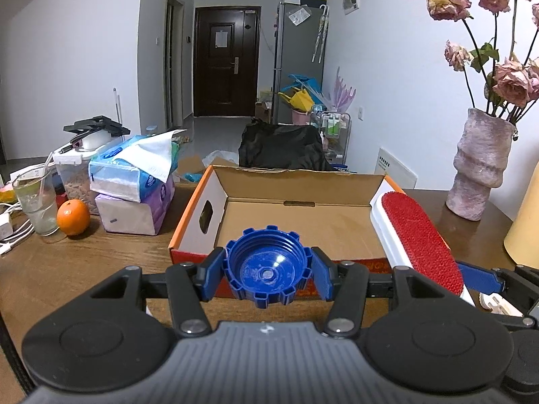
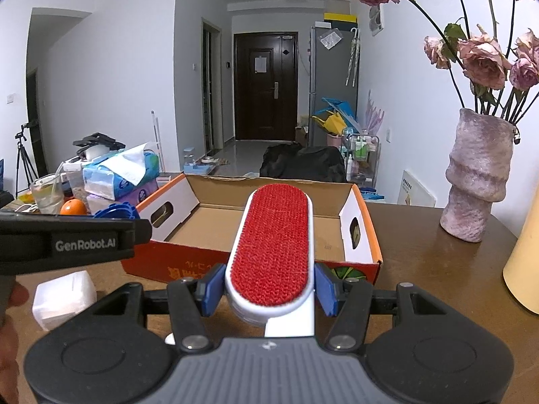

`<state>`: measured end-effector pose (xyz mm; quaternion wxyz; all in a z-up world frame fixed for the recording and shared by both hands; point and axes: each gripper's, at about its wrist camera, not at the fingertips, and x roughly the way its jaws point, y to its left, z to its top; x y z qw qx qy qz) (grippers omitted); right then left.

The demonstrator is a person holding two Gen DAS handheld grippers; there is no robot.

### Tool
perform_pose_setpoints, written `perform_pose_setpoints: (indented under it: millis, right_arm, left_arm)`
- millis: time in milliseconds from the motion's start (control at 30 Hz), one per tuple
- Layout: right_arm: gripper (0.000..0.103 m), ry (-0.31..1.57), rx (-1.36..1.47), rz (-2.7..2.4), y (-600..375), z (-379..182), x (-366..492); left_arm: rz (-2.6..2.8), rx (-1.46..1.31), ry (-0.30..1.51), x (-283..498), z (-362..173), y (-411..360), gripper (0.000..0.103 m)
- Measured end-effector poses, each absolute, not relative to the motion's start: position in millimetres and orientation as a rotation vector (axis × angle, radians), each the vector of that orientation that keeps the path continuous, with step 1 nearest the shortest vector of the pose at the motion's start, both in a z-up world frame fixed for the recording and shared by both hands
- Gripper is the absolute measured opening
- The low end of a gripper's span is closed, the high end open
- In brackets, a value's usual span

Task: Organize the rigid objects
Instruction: 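Carry the blue cap with the left tool while the right tool carries the lint brush to the cardboard box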

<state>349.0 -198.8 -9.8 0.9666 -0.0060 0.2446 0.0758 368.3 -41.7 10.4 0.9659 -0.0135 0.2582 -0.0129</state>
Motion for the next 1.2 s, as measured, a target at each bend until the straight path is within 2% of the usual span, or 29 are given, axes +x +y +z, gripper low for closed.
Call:
perform_pose_setpoints:
  millis: [1200]
  right_arm:
    - [0.055, 0.504, 0.010, 0.120, -195, -14, 448]
  left_arm:
    - [0.005, -0.018, 0.500, 463, 9, -49, 0.055]
